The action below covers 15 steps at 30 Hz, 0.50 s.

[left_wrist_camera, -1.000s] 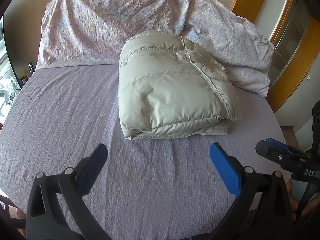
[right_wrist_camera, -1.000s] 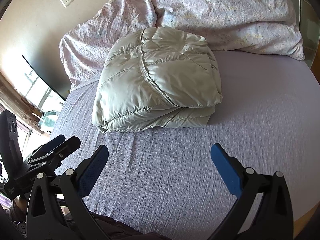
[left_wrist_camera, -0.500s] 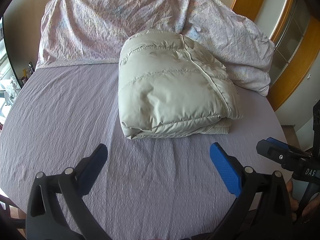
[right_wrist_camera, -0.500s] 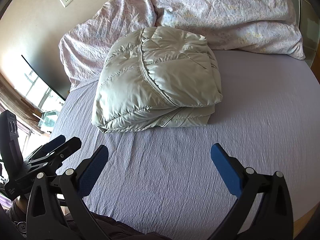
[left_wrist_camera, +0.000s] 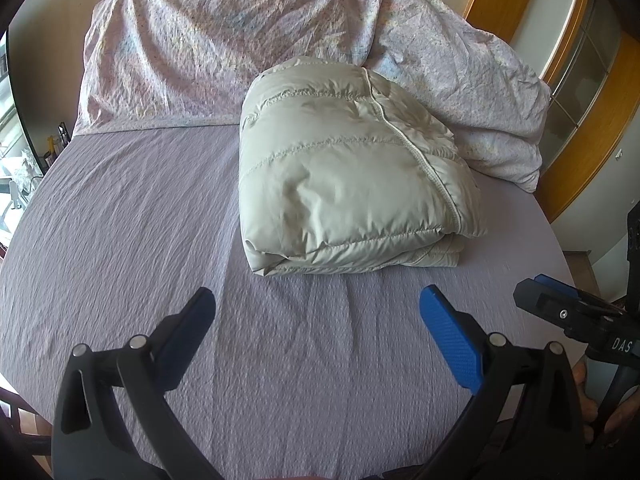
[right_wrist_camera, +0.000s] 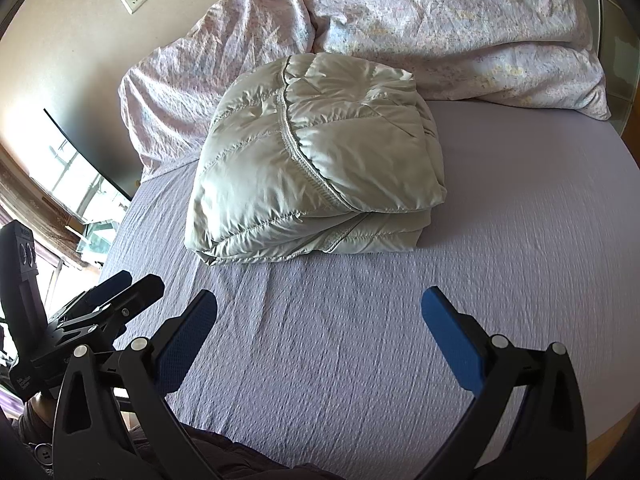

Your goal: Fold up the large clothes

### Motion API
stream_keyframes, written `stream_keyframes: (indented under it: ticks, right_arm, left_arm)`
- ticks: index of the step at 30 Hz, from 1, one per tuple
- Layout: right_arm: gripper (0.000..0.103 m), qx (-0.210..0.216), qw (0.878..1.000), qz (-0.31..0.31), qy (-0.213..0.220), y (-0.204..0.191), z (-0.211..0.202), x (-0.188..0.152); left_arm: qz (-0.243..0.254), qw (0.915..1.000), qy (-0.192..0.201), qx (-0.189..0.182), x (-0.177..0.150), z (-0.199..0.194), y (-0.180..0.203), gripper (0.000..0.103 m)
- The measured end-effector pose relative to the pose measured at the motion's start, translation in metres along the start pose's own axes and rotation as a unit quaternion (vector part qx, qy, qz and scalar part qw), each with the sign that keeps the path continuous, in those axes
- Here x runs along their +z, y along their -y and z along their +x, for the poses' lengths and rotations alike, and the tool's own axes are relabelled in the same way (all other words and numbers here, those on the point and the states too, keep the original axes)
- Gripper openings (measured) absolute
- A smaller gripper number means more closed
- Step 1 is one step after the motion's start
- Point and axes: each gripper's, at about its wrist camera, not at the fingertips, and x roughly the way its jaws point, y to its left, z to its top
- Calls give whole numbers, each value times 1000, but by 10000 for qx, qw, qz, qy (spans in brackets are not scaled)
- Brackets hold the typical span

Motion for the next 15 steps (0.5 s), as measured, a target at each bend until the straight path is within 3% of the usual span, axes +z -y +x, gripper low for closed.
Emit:
stream_keyframes:
  ticks: [15]
  right_arm:
    - [102, 19, 10000, -15, 2, -2, 1, -2]
  left_arm:
    - [7, 10000, -7, -4, 0, -1, -1, 101]
